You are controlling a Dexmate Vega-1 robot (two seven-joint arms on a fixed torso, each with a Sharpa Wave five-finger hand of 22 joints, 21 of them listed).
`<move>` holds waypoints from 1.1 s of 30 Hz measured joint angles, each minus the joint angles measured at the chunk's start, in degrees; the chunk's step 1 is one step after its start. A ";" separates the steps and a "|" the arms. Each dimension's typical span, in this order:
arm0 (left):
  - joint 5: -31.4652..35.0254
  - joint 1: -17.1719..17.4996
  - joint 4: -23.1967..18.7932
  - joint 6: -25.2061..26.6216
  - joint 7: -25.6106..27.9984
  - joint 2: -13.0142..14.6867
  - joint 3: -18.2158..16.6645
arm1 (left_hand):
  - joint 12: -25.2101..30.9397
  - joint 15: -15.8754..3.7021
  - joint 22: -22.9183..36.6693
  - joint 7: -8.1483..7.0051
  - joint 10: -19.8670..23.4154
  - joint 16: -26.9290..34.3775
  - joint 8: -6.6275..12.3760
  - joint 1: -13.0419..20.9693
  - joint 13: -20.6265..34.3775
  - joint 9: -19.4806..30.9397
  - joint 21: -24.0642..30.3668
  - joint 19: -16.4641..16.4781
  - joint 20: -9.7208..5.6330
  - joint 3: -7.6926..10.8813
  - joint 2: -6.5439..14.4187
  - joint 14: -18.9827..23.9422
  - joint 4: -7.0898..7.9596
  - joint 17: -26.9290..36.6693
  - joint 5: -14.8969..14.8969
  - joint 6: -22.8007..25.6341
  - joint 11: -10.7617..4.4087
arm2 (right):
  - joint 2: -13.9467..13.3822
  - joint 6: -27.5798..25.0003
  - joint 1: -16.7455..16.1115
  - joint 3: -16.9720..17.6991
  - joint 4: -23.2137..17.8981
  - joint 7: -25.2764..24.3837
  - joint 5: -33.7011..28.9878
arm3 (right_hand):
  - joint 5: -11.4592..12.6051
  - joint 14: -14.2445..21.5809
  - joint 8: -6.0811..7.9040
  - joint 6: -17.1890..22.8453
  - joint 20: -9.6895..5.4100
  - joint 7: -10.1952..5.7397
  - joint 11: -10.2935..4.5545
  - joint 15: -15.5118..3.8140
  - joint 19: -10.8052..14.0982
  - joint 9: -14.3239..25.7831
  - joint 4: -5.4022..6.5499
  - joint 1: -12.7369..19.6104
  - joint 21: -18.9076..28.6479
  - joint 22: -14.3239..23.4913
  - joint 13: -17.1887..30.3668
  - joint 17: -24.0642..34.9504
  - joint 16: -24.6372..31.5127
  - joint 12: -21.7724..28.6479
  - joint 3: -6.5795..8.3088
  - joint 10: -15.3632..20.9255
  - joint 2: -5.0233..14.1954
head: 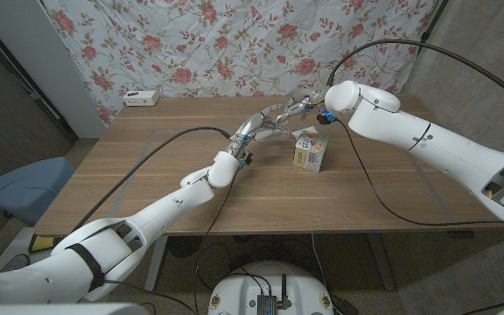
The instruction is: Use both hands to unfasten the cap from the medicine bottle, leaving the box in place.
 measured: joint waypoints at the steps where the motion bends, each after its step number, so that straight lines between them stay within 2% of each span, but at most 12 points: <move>1: -0.03 -0.09 0.00 0.02 -0.02 -0.06 0.05 | 0.00 0.00 0.00 0.00 0.00 0.00 0.00 0.00 0.00 0.00 0.00 0.00 0.00 0.00 0.00 0.00 0.00 0.00 -0.01 0.00 0.00 | 0.02 -0.32 -0.02 -0.03 -0.02 -0.16 -0.18 | 0.00 0.04 0.00 0.00 0.00 0.00 0.00 -0.04 0.00 0.00 -0.21 0.25 0.00 0.00 0.00 0.03 0.24 0.00 0.07 0.00 0.10; 12: -0.15 -0.42 0.56 0.05 -0.15 -0.37 0.25 | 0.07 0.01 0.00 0.00 0.00 0.00 0.00 -0.01 0.05 0.00 0.00 0.00 0.00 -0.01 -0.01 0.00 0.01 0.04 -0.03 0.00 0.00 | 0.18 -0.83 -0.18 -0.15 0.04 -0.87 -0.55 | 0.36 0.87 1.29 1.75 -0.33 -0.33 -0.15 -0.27 1.15 0.74 -1.15 1.67 0.00 0.00 0.00 0.16 0.44 0.00 0.67 1.08 0.81; 17: -0.22 -0.55 0.79 0.05 -0.16 -0.46 0.31 | 0.07 0.01 0.00 0.00 0.00 0.00 0.00 -0.01 0.05 0.00 0.00 0.00 0.00 -0.01 -0.01 0.00 0.01 0.05 -0.13 0.00 0.00 | 0.22 -0.89 -0.23 -0.16 0.12 -1.14 -0.68 | 0.39 1.16 2.21 2.69 -0.06 -1.27 0.10 -0.56 1.49 1.06 -1.62 2.33 0.00 0.00 0.00 0.16 0.44 0.00 1.14 1.33 0.99; 29: -0.42 -0.69 1.08 0.05 -0.18 -0.63 0.42 | 0.06 0.02 0.00 0.00 0.00 0.00 0.00 -0.32 0.03 0.00 0.00 0.00 0.00 0.48 -0.32 0.00 0.01 0.04 -0.19 0.00 0.00 | 0.37 -0.89 -0.38 -0.23 0.40 -1.61 -0.98 | 0.38 1.97 3.99 4.82 -0.85 -3.39 -1.54 -0.76 2.29 1.79 -2.66 4.23 -0.01 0.00 0.00 0.16 0.44 0.00 2.18 2.97 1.51; 33: -0.51 -0.94 1.67 -0.04 -0.23 -0.88 0.59 | 0.06 0.02 0.00 0.00 0.00 0.00 0.00 -0.32 0.03 0.00 0.00 0.00 0.00 0.49 -0.32 0.00 0.02 0.03 0.00 0.00 0.00 | 0.39 -0.80 -0.50 -0.24 0.43 -1.96 -1.20 | 0.38 2.38 4.11 5.75 -0.94 -3.70 -1.96 -1.17 2.38 1.85 -2.90 4.45 -0.01 0.00 0.00 0.16 0.44 0.00 2.42 3.39 1.60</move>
